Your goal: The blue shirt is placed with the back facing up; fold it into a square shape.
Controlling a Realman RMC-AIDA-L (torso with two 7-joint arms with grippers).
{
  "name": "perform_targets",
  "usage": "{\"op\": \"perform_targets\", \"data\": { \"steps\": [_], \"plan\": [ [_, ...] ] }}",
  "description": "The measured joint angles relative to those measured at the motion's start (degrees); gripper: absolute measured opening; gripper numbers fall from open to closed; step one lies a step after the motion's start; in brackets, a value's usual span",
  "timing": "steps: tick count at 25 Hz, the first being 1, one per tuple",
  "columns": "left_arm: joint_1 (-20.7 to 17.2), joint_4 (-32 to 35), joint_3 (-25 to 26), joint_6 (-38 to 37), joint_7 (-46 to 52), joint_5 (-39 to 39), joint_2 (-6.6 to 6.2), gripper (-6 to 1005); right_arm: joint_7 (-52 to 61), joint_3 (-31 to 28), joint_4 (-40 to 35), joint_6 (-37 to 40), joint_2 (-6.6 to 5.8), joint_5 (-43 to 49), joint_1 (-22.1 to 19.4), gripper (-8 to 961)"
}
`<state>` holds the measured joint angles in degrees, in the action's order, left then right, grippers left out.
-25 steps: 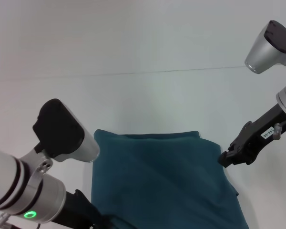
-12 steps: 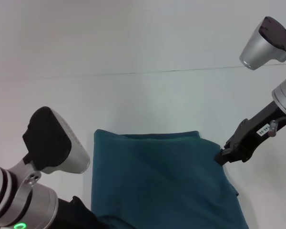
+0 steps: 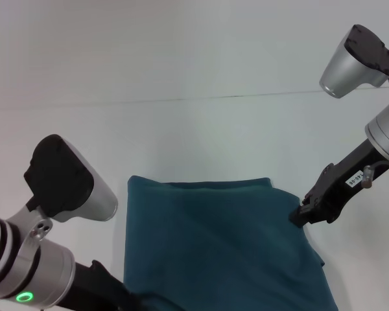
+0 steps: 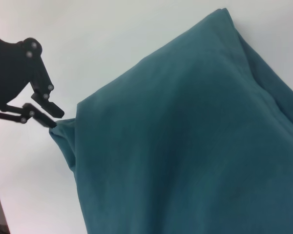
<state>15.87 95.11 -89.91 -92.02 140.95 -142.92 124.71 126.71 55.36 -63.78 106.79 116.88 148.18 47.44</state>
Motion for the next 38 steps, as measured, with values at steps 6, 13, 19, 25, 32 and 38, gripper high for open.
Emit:
{"op": "perform_targets", "data": {
  "steps": [6,13,19,25,32,38],
  "plan": [
    [0.57,-0.58,-0.75,-0.73,1.2,-1.47,-0.04,176,0.01,0.01,-0.04,-0.25,0.01,0.0,0.02,-1],
    [1.86,-1.98,-2.55,0.9,1.23,-1.48,0.01,348,-0.01,0.01,-0.03,-0.12,0.01,0.0,0.05,-1],
    [2.73,-2.21,-4.18,1.07,1.78,-1.29,0.01,376,0.0,0.07,0.11,-0.03,0.01,0.0,-0.05,0],
    [3.7,-3.48,-4.69,2.39,2.76,-1.57,-0.1,374,-0.11,0.1,0.09,0.0,0.15,0.0,-0.15,0],
    [6.45,-8.62,-7.66,4.67,4.27,-3.47,-0.25,372,-0.04,0.77,-0.09,0.07,0.18,0.01,-0.09,0],
    [6.49,-7.14,-7.9,3.98,5.18,-3.14,-0.17,268,-0.21,0.82,-0.15,-0.19,0.13,0.01,-0.07,0]
  ]
}}
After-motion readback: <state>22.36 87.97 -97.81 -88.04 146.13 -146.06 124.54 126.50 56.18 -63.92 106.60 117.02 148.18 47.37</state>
